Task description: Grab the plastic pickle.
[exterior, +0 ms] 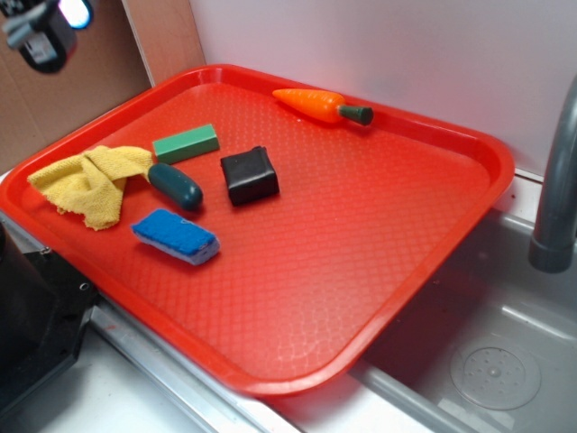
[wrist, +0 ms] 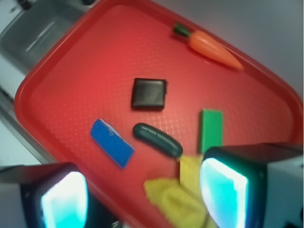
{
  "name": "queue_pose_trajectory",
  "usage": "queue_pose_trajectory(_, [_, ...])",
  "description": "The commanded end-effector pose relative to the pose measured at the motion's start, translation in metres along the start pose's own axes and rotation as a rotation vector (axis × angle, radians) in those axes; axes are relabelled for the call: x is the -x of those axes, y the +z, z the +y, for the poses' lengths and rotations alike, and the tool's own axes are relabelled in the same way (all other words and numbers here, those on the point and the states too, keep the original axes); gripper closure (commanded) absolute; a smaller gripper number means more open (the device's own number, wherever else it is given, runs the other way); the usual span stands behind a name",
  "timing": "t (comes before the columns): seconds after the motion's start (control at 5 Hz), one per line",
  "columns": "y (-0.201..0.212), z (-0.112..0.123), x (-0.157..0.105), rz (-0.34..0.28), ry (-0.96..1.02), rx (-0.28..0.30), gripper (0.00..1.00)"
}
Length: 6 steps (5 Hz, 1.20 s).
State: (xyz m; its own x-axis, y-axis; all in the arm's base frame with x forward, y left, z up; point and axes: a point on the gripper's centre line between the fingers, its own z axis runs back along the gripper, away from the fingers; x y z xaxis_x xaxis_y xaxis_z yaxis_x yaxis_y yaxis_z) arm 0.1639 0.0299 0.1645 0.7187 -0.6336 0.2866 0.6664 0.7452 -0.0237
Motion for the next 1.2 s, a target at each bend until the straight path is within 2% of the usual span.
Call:
queue_pose_trajectory(0.0, [-0.041, 0.020, 0.003, -0.056, -0.351, -0.006, 0.00])
queue_pose_trajectory(0.2, [-0.073, 0.025, 0.010, -0.022, -0.466, 0.006, 0.00])
queue_pose_trajectory(0.4, [-0.096, 0.033, 0.016, -0.003, -0.505, 0.049, 0.00])
queue_pose_trajectory(0.6, [-0.125, 0.035, 0.017, 0.046, -0.520, 0.058, 0.00])
queue_pose_trajectory(1.0, [-0.149, 0.022, 0.017, 0.095, -0.591, 0.077, 0.00])
